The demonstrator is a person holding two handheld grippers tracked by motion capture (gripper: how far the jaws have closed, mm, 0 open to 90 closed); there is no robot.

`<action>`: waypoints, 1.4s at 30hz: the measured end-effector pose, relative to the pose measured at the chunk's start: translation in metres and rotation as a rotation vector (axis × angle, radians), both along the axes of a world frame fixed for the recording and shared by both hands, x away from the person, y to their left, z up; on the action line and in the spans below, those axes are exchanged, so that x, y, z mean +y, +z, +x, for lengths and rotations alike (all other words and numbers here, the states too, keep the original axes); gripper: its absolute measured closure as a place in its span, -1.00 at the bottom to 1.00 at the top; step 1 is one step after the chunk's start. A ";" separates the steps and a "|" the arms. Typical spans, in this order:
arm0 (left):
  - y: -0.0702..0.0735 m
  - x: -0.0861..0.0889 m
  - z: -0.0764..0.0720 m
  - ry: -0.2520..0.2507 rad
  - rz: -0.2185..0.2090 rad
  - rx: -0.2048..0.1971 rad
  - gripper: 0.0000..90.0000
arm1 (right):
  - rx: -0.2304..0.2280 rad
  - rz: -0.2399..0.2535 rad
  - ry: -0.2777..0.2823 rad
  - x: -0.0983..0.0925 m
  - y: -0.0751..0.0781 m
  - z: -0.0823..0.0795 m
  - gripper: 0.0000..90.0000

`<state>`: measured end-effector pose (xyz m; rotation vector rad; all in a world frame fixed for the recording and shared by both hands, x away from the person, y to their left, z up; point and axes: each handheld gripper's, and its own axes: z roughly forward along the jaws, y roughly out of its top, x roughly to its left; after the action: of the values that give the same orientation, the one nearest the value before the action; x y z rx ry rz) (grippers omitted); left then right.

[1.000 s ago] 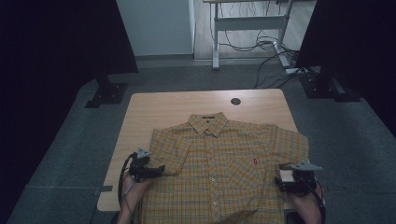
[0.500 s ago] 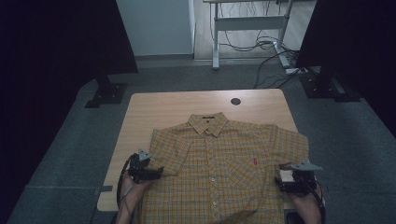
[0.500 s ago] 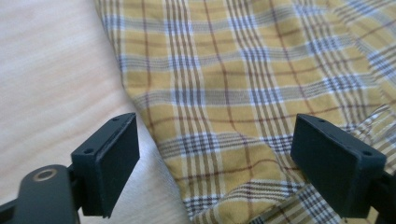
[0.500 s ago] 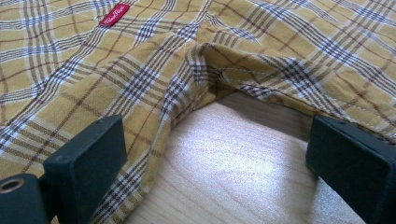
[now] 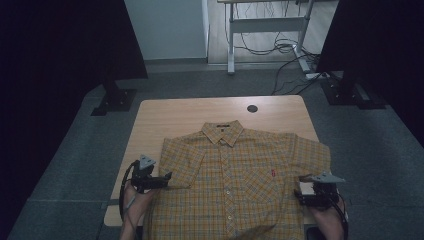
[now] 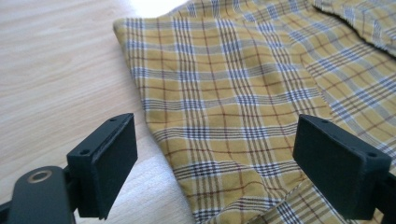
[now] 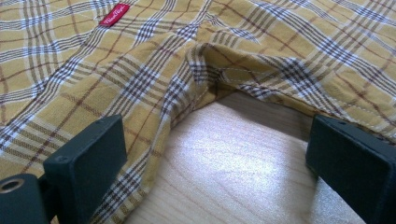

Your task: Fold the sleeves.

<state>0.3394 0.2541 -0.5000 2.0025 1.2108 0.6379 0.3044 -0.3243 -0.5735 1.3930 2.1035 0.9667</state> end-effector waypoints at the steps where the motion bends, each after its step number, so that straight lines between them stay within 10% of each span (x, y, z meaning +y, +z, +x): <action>1: 0.001 0.001 -0.001 0.000 -0.003 -0.003 -0.70 | 0.000 0.000 0.000 0.000 0.000 0.000 -0.90; 10: 0.004 0.026 -0.018 0.060 -0.046 -0.028 -0.70 | 0.000 0.000 0.000 0.000 0.000 0.000 -0.90; 21: -0.025 0.058 -0.033 0.130 -0.086 0.019 -0.69 | 0.000 0.000 0.000 0.000 0.000 0.000 -0.90; 42: -0.057 0.064 -0.031 0.150 -0.006 0.048 -0.71 | -0.001 0.002 0.001 0.000 0.000 0.000 -0.90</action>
<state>0.3087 0.3178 -0.5568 1.9447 1.3996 0.6616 0.3046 -0.3245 -0.5735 1.3929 2.1028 0.9702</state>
